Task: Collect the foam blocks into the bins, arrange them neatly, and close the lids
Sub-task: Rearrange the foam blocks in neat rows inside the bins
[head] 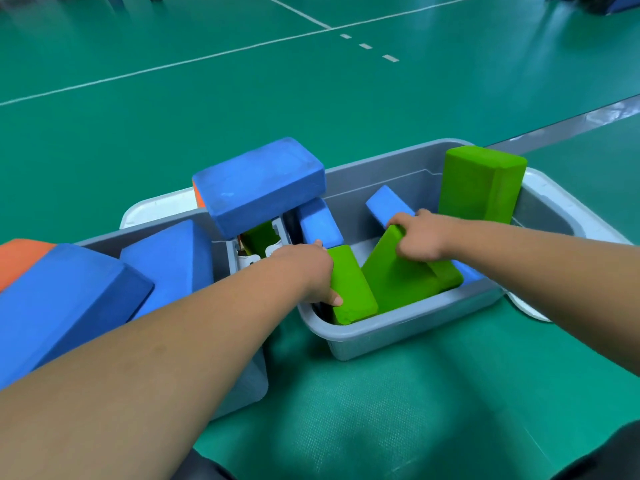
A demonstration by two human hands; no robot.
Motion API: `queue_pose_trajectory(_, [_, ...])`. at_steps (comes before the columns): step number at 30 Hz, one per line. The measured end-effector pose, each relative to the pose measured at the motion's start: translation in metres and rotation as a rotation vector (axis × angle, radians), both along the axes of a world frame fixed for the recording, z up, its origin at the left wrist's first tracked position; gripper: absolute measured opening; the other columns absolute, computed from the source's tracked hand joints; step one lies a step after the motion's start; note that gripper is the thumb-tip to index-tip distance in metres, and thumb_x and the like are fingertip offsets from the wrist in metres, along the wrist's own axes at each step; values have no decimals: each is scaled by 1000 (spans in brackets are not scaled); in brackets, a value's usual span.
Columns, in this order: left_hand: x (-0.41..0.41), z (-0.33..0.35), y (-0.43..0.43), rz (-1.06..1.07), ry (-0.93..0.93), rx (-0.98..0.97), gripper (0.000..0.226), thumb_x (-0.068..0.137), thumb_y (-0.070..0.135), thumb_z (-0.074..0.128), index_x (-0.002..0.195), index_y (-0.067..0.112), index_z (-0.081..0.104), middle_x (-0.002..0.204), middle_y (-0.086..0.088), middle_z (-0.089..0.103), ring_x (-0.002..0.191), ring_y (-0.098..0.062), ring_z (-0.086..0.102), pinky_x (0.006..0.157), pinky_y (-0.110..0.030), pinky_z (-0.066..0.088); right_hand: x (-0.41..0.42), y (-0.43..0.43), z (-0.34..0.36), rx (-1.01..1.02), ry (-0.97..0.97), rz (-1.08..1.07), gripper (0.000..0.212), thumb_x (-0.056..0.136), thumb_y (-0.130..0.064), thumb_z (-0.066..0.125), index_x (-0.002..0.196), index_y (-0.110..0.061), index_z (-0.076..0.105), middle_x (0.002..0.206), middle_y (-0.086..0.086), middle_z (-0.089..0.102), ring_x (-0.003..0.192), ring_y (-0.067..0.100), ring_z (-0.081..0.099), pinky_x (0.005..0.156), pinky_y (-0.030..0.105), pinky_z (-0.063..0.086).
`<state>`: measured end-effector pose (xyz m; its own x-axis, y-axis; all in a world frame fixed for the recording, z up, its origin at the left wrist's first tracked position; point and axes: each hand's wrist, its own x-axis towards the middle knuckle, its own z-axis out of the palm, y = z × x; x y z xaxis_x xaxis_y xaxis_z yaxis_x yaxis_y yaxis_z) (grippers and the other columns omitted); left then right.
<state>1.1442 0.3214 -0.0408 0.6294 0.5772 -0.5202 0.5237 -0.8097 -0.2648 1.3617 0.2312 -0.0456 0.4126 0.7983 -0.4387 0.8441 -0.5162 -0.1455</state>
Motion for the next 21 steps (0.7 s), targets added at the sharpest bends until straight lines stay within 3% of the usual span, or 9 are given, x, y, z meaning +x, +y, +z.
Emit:
queue_pose_trajectory(4, [4, 3, -3, 6, 0, -8, 90, 89, 75, 60, 153, 12, 47, 175, 0, 1, 134, -31, 56, 92, -46, 53, -22, -6, -18, -70, -114, 76, 79, 83, -55, 53, 153, -32, 24, 150, 17, 33, 118, 45, 59, 96, 47, 49])
queue_pose_trajectory(7, [4, 5, -5, 14, 7, -20, 92, 90, 74, 60, 155, 11, 44, 175, -1, -1, 136, -32, 54, 99, -48, 52, -17, -8, -28, -15, -99, 80, 82, 84, -52, 64, 152, -34, 24, 143, 17, 35, 107, 44, 63, 94, 47, 54])
queue_pose_trajectory(9, [4, 5, -5, 15, 1, -29, 91, 89, 73, 62, 153, 10, 45, 175, -3, 2, 136, -31, 54, 100, -48, 52, -12, -9, -28, 51, -40, 55, 87, 81, -54, 67, 155, -39, 24, 143, 19, 38, 113, 43, 60, 99, 49, 52])
queue_pose_trajectory(11, [3, 6, -5, 27, -17, -39, 86, 88, 73, 64, 146, 10, 52, 174, -5, 12, 132, -33, 57, 95, -45, 53, -9, -8, -22, 134, 12, 31, 93, 79, -58, 69, 158, -38, 23, 144, 19, 42, 120, 41, 58, 104, 50, 49])
queue_pose_trajectory(15, [3, 6, -4, 54, -59, -65, 80, 83, 72, 71, 134, 11, 57, 157, -6, 40, 123, -32, 60, 89, -45, 53, -11, 1, -16, 224, 16, 11, 80, 78, -69, 69, 142, -27, 46, 130, 16, 55, 112, 37, 60, 97, 47, 52])
queue_pose_trajectory(18, [5, 7, -6, 62, -74, -79, 77, 83, 69, 74, 132, 13, 56, 142, -7, 47, 117, -33, 61, 87, -44, 51, -20, 5, -23, 175, 51, 74, 79, 88, -67, 65, 150, -25, 43, 144, 18, 50, 127, 35, 54, 103, 43, 47])
queue_pose_trajectory(21, [5, 8, -9, 72, -65, -94, 74, 84, 67, 73, 131, 13, 54, 133, -5, 47, 111, -32, 62, 79, -42, 47, -27, 8, -28, 70, 157, 135, 82, 97, -63, 56, 165, -34, 20, 163, 11, 35, 143, 33, 44, 113, 43, 41])
